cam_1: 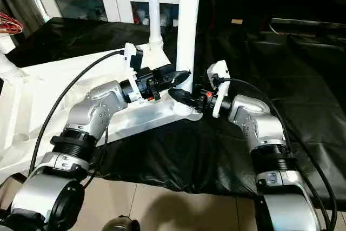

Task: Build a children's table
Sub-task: Insert table leg to table base

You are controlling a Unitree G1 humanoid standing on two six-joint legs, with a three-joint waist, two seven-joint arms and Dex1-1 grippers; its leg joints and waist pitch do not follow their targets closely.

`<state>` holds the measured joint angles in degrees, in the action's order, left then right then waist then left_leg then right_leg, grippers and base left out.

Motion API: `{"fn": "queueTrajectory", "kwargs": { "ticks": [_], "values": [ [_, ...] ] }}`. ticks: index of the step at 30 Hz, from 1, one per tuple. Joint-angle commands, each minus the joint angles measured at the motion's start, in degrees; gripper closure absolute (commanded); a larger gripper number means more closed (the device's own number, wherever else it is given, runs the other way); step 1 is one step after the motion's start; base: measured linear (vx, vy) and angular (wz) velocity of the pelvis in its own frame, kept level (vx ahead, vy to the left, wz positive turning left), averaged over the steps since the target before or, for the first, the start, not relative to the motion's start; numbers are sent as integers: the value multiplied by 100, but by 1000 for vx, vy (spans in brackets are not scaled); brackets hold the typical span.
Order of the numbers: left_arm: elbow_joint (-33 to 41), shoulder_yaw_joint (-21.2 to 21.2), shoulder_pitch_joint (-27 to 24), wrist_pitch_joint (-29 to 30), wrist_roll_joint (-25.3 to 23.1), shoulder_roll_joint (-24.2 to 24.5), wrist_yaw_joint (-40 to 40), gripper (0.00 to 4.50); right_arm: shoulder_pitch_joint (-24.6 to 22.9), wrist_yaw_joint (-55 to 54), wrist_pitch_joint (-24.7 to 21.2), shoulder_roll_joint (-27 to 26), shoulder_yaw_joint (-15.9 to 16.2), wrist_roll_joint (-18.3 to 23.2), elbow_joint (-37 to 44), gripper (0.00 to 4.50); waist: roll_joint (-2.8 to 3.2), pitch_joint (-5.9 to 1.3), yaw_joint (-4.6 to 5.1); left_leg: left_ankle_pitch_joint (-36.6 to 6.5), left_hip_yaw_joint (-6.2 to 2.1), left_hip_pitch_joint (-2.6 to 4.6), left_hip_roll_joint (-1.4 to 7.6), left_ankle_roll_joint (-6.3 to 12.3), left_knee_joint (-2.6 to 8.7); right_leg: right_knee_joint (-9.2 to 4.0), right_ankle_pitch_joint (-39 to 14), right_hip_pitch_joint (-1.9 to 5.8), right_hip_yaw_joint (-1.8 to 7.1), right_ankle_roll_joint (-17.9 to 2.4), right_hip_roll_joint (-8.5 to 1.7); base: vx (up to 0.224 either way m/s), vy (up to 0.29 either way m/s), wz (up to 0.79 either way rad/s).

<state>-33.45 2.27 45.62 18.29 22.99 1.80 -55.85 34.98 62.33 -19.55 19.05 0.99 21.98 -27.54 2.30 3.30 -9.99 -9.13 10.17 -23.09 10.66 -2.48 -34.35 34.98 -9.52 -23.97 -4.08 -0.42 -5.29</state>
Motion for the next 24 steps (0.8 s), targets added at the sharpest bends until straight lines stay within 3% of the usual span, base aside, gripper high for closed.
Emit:
{"fn": "queueTrajectory", "kwargs": {
  "ticks": [1,5,6,11,16,22,24],
  "values": [
    [228,39,83,133,145,23,-73,165,-59,173,-32,5,90,66,211,252,-133,-470,-26,-928,-59,99,234,464,341,-352,-1045,337,193,-1346,-352,0,0,0],
    [425,60,103,520,435,102,-429,144,-229,522,-192,51,148,281,540,253,-135,-453,-33,-1045,-60,114,236,446,357,-379,-1315,334,197,-1288,-349,0,0,0],
    [619,32,108,1033,717,205,-760,144,-386,819,-349,118,268,422,826,253,-136,-450,-30,-1058,-52,127,237,436,361,-374,-1332,339,201,-1292,-343,0,0,0],
    [911,5,86,1761,1146,361,-1094,144,-565,1057,-552,150,406,525,1102,253,-112,-442,-26,-1159,-61,125,236,387,370,-391,-1452,318,201,-1319,-338,0,0,0],
    [1398,-103,-138,2423,1551,563,-1439,190,-774,1281,-841,235,553,645,1452,253,-93,-445,-29,-1182,-73,127,245,335,384,-376,-1409,317,207,-1291,-325,0,0,0],
    [1583,-167,-300,2520,1552,599,-1417,231,-854,1321,-920,263,600,663,1568,253,-91,-434,-21,-1311,-75,134,235,238,400,-426,-1701,312,209,-1169,-338,0,0,0],
    [1618,-136,-347,2440,1526,558,-1276,237,-867,1244,-697,248,605,547,1552,253,-86,-436,-21,-1378,-82,146,247,178,409,-431,-1755,304,216,-1120,-341,0,0,0]
  ]
}}
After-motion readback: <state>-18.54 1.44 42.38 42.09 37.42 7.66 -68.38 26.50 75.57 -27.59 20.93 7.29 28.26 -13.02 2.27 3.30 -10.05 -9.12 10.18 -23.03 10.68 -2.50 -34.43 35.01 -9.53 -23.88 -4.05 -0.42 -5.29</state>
